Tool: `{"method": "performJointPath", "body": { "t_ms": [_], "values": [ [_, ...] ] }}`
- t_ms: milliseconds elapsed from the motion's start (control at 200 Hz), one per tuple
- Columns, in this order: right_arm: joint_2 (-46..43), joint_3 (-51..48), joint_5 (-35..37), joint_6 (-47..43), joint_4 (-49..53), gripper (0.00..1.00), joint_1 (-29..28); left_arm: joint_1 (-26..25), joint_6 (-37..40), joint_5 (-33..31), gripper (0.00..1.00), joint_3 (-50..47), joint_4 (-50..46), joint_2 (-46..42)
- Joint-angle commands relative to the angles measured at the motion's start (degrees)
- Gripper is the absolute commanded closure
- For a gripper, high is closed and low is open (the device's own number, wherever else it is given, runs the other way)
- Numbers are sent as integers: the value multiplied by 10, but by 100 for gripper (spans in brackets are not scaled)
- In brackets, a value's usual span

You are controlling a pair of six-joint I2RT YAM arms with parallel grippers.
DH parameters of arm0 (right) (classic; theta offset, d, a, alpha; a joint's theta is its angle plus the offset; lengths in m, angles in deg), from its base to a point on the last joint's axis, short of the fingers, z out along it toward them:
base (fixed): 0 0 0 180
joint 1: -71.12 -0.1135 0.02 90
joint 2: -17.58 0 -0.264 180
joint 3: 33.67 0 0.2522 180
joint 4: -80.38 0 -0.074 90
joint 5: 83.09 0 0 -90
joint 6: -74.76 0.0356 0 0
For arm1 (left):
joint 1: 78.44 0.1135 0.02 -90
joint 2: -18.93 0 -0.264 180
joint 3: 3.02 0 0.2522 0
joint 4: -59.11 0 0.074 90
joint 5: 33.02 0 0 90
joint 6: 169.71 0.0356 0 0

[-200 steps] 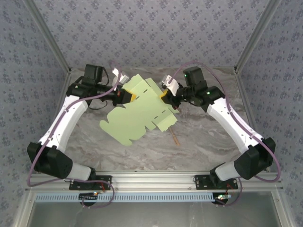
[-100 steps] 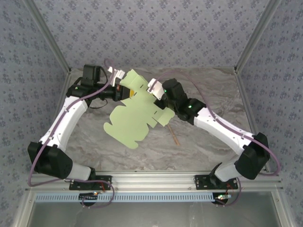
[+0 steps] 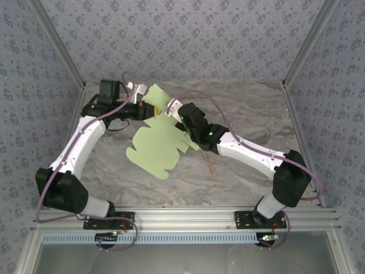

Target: Fold the paper box

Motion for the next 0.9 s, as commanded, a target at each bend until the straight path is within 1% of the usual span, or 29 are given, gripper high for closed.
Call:
{"method": "performJointPath", "body": {
  "t_ms": [0, 60, 105, 165, 235, 280, 325, 425, 470, 550, 600, 655, 710, 775, 839, 894],
  "values": [
    [-30, -9, -88, 15, 47, 100, 25, 15, -13, -28, 91, -13, 25, -16],
    [-49, -11, -154, 32, 69, 100, 46, 18, -12, -36, 82, -19, 29, -24],
    [-62, -11, -218, 33, 95, 100, 64, 20, -10, -39, 74, -24, 32, -30],
    [-78, -4, -285, 40, 134, 100, 93, 23, -5, -45, 62, -28, 33, -41],
    [-84, 19, -398, 25, 205, 100, 134, 27, 4, -59, 55, -37, 33, -57],
    [-83, 35, -458, 25, 243, 100, 160, 30, 7, -80, 50, -43, 30, -67],
    [-76, 53, -505, 23, 279, 100, 179, 33, 5, -108, 48, -48, 23, -77],
    [-50, 91, -550, 31, 340, 100, 196, 32, -20, -191, 44, -62, 0, -103],
    [-37, 103, -570, 40, 355, 100, 201, 29, -34, -208, 43, -76, -1, -120],
    [-13, 117, -629, 69, 369, 100, 214, 15, -58, -231, 41, -105, 8, -154],
    [4, 124, -663, 97, 369, 100, 222, 2, -75, -247, 41, -122, 14, -173],
    [28, 134, -684, 121, 375, 100, 227, -18, -93, -259, 39, -141, 21, -191],
    [55, 149, -676, 138, 387, 100, 229, -42, -110, -269, 39, -157, 27, -200],
    [89, 169, -657, 153, 405, 100, 230, -76, -133, -263, 39, -182, 50, -200],
    [122, 193, -630, 167, 423, 100, 231, -109, -155, -255, 39, -210, 92, -185],
    [143, 209, -607, 176, 432, 100, 229, -126, -176, -257, 41, -229, 125, -162]
  ]
}}
